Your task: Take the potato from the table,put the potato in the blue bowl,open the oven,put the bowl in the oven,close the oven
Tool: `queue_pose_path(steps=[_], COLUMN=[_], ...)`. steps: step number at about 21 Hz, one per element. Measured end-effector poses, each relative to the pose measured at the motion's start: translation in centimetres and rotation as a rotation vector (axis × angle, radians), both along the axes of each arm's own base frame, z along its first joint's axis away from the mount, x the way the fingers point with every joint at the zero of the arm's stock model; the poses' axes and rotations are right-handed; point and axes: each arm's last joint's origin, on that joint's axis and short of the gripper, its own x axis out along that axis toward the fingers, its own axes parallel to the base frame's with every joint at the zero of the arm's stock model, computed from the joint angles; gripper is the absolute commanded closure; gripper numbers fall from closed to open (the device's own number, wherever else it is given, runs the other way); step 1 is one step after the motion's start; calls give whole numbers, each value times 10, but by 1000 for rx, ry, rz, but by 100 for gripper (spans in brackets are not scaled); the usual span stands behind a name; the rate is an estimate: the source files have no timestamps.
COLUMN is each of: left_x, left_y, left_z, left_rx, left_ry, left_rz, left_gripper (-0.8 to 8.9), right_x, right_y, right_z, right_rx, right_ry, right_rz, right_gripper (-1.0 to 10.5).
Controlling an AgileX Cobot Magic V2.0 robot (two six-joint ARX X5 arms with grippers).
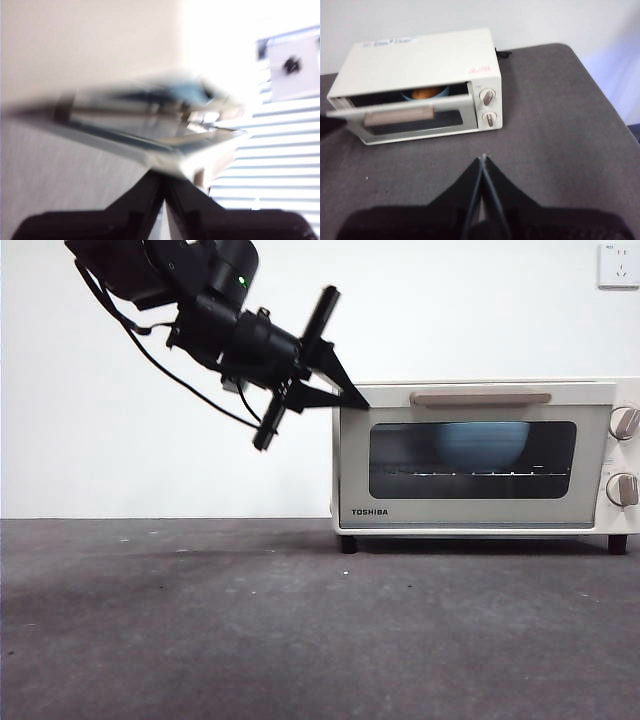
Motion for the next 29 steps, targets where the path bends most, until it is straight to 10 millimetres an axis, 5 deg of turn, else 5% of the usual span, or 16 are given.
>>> queue_pose_path(steps=[7,18,23,29], left_x=[16,6,-32,-113], left_y=[19,20,34,55], left_z=[23,54,97,145], left_rx=[-31,-131,-31,381], left_ry=[-41,-89,-184,-350], left_rz=[56,-239,-257,-155], left_gripper=[819,819,819,819], right_x=[-1,-1,-2,-1], right_y=[0,0,0,0], right_z=[-1,-2,-5,-3], right_rx=[2,-5,-51,-122], right_ry=[15,20,58,41], right_rz=[-2,2,24,60], right_gripper=[959,959,959,959])
